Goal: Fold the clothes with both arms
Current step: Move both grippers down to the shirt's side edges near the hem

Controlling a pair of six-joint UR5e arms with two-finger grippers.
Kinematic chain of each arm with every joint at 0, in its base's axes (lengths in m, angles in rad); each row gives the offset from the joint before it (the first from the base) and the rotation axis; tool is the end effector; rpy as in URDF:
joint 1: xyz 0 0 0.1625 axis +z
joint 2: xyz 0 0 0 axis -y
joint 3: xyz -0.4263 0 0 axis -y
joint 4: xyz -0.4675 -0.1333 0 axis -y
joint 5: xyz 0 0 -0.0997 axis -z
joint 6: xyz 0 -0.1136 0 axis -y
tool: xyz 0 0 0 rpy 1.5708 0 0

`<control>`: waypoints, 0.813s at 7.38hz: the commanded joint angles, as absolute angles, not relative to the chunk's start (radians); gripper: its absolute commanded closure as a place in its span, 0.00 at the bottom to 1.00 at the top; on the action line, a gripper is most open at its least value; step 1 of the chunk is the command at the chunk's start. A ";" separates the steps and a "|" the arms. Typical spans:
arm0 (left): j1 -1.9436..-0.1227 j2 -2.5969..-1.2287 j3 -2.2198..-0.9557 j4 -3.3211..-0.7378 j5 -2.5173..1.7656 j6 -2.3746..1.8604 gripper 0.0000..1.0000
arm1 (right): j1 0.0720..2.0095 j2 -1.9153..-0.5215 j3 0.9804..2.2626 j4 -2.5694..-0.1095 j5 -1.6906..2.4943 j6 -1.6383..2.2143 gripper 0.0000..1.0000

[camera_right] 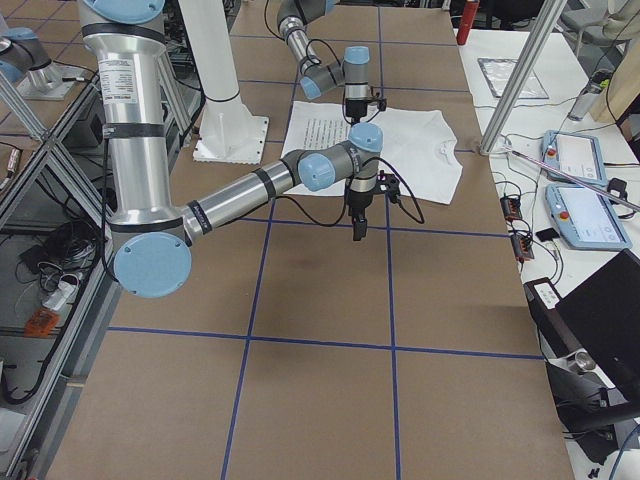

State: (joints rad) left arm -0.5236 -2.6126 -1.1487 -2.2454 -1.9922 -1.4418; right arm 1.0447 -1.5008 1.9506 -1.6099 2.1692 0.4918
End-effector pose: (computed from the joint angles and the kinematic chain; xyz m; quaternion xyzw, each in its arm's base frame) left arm 0.7148 -0.5130 0.0385 0.0309 0.6120 -0.0293 0.7897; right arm -0.2312 -0.5361 0.4307 0.0295 -0.3469 -0.0761 0.9343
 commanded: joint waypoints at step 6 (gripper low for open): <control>-0.581 -2.109 -1.870 -1.769 -1.982 -1.217 0.01 | 0.694 -1.513 2.045 -1.350 2.021 1.057 0.00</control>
